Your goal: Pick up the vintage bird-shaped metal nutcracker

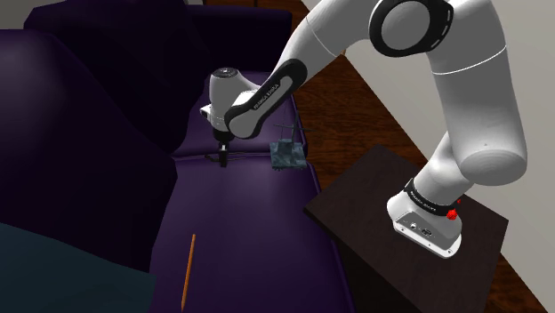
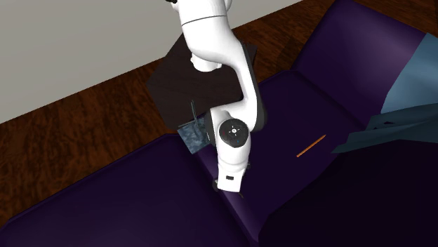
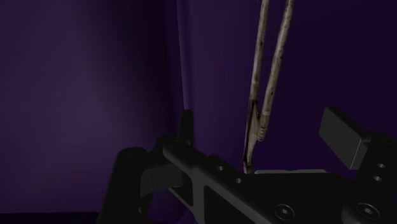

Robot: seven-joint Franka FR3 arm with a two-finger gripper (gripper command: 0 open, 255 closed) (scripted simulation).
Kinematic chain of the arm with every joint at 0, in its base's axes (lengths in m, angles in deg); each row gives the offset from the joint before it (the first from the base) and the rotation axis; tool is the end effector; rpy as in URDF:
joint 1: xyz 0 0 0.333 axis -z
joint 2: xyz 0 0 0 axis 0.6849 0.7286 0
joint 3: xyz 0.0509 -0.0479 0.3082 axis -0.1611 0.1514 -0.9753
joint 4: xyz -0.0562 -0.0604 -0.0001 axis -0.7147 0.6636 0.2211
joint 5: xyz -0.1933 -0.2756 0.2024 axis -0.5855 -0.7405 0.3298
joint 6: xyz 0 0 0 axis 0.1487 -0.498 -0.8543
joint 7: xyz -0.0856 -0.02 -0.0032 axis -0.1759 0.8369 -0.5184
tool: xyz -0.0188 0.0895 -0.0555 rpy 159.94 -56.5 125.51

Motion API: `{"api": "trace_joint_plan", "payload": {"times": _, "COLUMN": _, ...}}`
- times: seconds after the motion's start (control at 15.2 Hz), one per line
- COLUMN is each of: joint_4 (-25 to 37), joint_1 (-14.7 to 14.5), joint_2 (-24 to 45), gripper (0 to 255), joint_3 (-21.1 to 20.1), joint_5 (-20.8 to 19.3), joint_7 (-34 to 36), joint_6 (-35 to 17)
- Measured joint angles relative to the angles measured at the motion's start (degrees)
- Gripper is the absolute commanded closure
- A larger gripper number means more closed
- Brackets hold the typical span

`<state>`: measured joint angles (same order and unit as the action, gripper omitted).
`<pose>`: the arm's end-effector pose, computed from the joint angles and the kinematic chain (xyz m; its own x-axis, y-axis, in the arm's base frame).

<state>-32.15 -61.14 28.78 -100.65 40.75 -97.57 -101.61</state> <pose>0.5826 0.3145 0.1609 0.6061 0.7897 0.0949 0.7924 -0.6099 0.0138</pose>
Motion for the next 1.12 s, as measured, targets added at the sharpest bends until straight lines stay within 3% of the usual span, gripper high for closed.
{"api": "trace_joint_plan", "payload": {"times": 0.66, "joint_4": 0.08, "joint_1": -0.02, "joint_2": 0.14, "gripper": 255, "joint_3": 0.02, "joint_5": -0.02, "joint_7": 0.00, "joint_6": -0.08}}
{"api": "trace_joint_plan", "payload": {"times": 1.12, "joint_4": -0.98, "joint_1": 0.63, "joint_2": -3.56, "gripper": 255, "joint_3": -0.78, "joint_5": 0.72, "joint_7": -0.42, "joint_6": 2.55}}
